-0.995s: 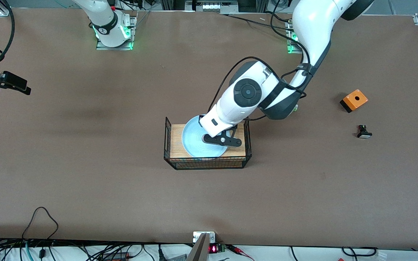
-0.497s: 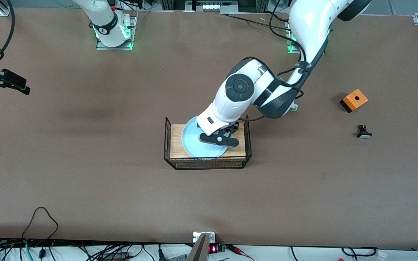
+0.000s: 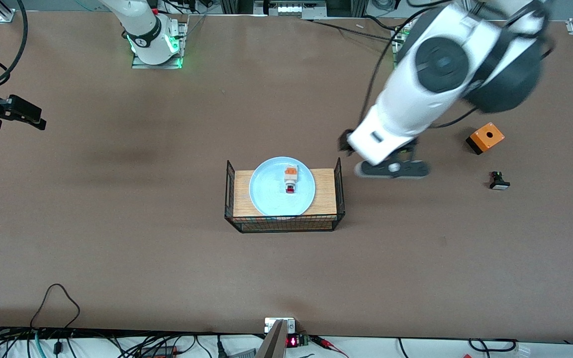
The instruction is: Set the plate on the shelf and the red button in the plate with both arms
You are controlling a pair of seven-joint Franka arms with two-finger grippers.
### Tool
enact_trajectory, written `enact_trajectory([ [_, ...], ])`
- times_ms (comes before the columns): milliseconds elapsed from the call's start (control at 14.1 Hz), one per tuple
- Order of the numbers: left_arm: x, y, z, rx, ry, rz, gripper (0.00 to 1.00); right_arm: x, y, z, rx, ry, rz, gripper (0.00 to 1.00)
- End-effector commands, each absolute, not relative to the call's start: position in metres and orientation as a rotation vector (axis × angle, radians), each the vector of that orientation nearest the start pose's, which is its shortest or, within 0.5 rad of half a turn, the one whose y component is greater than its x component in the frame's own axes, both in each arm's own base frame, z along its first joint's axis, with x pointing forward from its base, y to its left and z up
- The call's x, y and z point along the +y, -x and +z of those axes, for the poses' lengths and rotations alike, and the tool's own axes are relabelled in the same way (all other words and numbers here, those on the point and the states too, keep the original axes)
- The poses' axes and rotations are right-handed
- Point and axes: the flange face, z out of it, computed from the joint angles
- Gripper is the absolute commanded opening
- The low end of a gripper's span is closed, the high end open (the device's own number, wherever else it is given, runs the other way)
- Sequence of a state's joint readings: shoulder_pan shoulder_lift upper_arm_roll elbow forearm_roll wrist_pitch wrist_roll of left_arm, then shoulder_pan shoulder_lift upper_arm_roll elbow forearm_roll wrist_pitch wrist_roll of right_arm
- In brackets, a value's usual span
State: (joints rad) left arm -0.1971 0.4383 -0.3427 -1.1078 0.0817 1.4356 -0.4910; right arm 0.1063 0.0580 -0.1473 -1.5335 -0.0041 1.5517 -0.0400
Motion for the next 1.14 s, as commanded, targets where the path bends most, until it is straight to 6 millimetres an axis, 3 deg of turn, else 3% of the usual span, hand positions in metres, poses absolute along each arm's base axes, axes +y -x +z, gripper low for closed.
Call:
enact_trajectory([
  [0, -0.218, -0.591, 0.573, 0.177, 3.078, 0.21, 1.0, -0.025, -0.567, 0.611, 0.015, 3.155, 0.063, 1.0],
  [71, -0.191, -0.586, 0.576, 0.169, 3.081, 0.192, 1.0, -0.024, -0.567, 0.612, 0.012, 3.155, 0.063, 1.0],
  [355, -0.093, -0.563, 0.553, 0.02, 3.123, 0.083, 1.0, -0.019, -0.567, 0.612, -0.005, 3.156, 0.063, 1.0],
  [497, -0.068, -0.551, 0.555, -0.028, 3.125, 0.033, 1.0, -0.02, -0.567, 0.612, 0.0, 3.156, 0.065, 1.0],
  [640, -0.042, -0.551, 0.553, -0.008, 3.13, 0.054, 1.0, -0.021, -0.567, 0.612, 0.002, 3.156, 0.065, 1.0],
  [711, -0.035, -0.551, 0.551, 0.076, 3.131, 0.059, 1.0, -0.021, -0.567, 0.612, 0.002, 3.156, 0.065, 1.0],
  [1066, -0.034, -0.551, 0.55, 0.089, 3.128, 0.098, 1.0, -0.021, -0.567, 0.612, 0.0, 3.156, 0.065, 1.0],
])
